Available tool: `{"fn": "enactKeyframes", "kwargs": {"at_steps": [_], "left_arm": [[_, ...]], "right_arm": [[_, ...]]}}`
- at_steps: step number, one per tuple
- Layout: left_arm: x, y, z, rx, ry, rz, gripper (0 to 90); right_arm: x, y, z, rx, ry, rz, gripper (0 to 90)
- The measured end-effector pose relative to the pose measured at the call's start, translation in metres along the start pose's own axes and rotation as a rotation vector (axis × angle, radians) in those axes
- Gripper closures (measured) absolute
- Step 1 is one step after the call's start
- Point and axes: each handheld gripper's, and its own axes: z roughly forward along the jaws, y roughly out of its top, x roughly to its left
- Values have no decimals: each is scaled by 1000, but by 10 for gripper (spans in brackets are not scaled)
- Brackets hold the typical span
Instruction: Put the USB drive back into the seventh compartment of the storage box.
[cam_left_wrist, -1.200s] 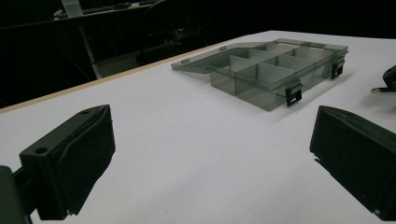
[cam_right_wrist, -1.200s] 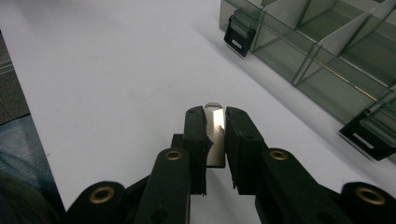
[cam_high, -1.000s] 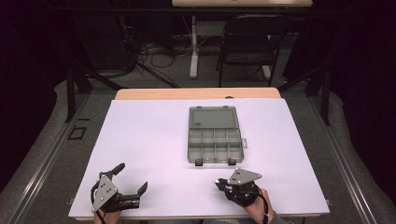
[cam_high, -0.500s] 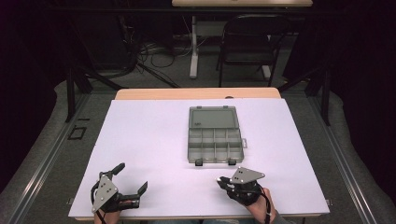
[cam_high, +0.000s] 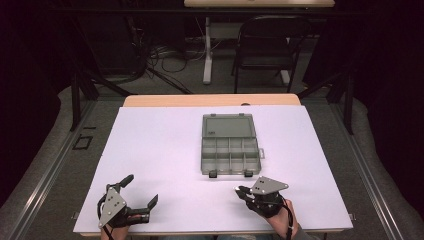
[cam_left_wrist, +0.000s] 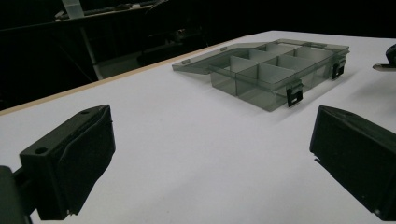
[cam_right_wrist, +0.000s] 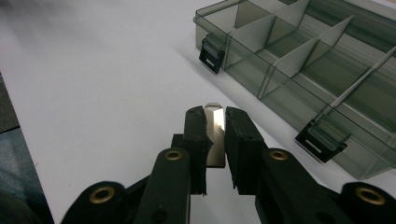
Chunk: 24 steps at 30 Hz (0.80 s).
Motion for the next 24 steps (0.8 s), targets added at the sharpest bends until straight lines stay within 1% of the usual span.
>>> {"fn": "enactKeyframes", "kwargs": {"at_steps": [24], "left_arm": [[0,0,0,-1,3,2,4]], "right_arm": [[-7,5,-8,-32,-33,0,797]]}}
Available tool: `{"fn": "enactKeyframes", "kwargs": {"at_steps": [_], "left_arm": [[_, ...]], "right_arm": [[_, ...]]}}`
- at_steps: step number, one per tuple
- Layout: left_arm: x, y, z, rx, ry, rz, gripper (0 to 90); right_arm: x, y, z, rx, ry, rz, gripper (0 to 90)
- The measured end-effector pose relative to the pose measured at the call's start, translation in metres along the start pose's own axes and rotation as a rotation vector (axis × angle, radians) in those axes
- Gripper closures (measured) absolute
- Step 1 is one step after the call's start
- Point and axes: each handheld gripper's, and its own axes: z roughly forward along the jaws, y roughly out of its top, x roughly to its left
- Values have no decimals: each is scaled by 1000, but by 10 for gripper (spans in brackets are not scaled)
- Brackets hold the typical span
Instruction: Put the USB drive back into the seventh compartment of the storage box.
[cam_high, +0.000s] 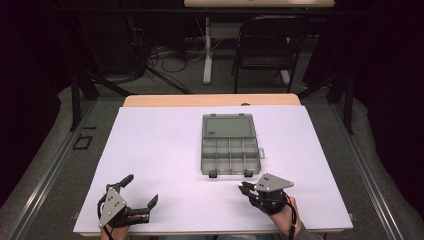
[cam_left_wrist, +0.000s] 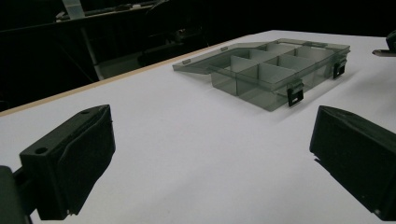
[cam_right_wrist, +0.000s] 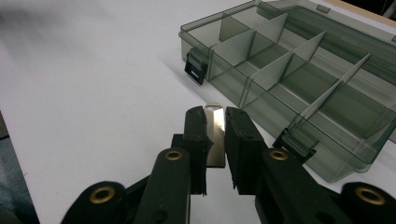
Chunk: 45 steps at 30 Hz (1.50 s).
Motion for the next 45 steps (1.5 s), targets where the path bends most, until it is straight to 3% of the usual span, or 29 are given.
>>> {"fn": "enactKeyframes", "kwargs": {"at_steps": [20,45], "left_arm": [[-1,0,0,0,4,1,4],[-1,0,0,-3,5,4,4]], "right_arm": [[-11,16,-8,-54,-34,-5,797],[-28,32,3,-61,-59,5,797]]}}
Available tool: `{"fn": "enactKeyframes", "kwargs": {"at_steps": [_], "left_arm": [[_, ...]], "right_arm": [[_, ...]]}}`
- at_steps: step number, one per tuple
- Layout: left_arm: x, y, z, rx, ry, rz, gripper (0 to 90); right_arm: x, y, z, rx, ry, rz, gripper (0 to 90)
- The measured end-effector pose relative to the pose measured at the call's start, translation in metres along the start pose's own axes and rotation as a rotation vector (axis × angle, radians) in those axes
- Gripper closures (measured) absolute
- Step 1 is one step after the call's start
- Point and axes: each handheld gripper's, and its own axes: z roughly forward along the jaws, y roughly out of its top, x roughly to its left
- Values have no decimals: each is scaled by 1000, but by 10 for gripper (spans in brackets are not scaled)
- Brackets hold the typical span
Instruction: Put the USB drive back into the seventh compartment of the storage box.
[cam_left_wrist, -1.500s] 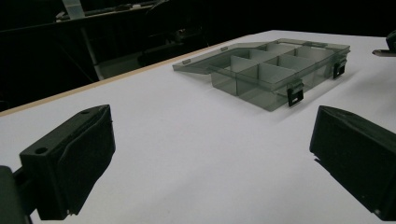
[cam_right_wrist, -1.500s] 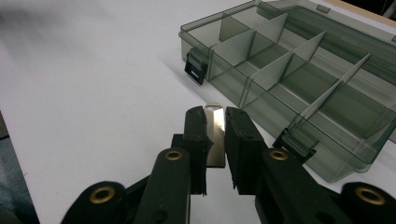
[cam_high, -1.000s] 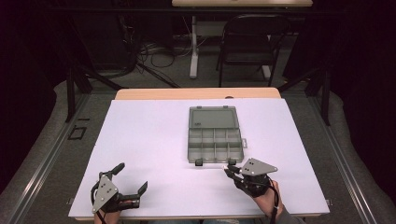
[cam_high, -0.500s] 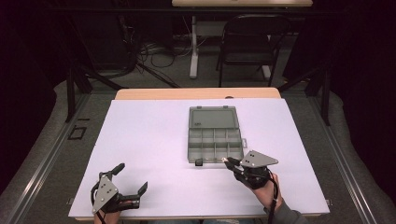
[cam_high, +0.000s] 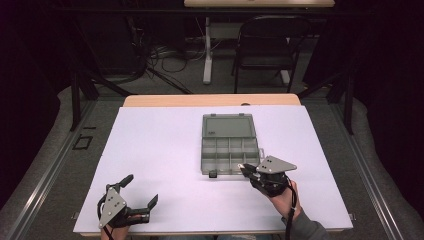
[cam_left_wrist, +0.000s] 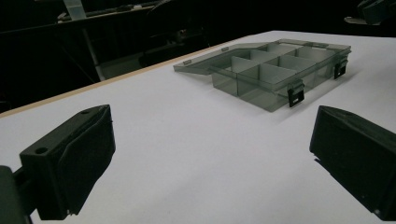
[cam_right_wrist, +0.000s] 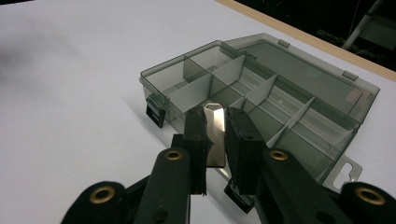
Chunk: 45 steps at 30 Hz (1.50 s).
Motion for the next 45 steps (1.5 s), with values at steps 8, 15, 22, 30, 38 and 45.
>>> {"fn": "enactKeyframes", "kwargs": {"at_steps": [8,15,22,30,38,45], "left_arm": [[0,0,0,1,2,2,4],[0,0,0,0,4,-2,4],[0,0,0,3,2,0,4],[0,0,0,2,2,2,5],[1,0,1,5,4,2,5],[1,0,1,6,4,3,5]], "right_arm": [[-4,4,1,0,-6,-4,797],[-8,7,4,10,-6,-1,797],[-13,10,11,24,-7,2,797],[-19,13,19,36,-10,4,797],[-22,16,26,51,-5,6,796],[-24,22,35,64,4,-3,797]]}}
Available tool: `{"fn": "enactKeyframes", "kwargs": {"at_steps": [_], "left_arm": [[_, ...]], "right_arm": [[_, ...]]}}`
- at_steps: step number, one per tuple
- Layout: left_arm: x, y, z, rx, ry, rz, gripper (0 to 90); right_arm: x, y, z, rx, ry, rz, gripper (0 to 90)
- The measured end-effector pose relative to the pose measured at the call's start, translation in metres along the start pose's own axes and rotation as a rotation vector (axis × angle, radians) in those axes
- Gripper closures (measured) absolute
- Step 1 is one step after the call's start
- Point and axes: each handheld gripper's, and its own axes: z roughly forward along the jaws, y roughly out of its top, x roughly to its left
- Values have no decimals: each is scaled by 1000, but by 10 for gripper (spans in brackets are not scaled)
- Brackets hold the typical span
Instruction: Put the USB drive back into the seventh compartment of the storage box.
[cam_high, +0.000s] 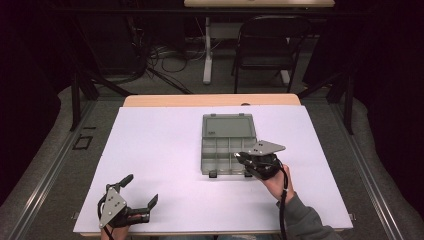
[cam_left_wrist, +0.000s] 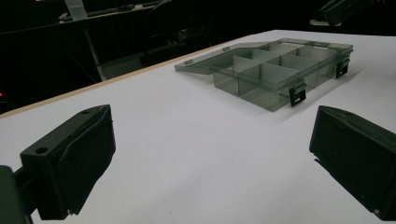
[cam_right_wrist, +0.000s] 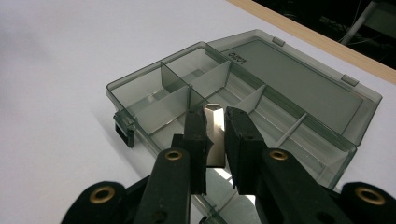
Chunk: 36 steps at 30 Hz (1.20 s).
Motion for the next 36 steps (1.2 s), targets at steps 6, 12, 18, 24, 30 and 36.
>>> {"fn": "enactKeyframes", "kwargs": {"at_steps": [6,12,18,24,30,36], "left_arm": [[0,0,1,0,0,-2,5],[0,0,1,1,-1,0,5],[0,0,0,-1,0,1,5],[0,0,1,1,0,0,5],[0,0,1,-1,-2,-1,5],[1,0,1,-1,-1,2,5]], "right_arm": [[-1,6,7,12,7,-1,797],[-2,8,12,24,13,-7,797],[-4,10,17,41,17,-2,796],[-6,10,21,58,24,-3,796],[-8,9,25,82,28,-4,796],[-10,7,29,99,27,0,796]]}}
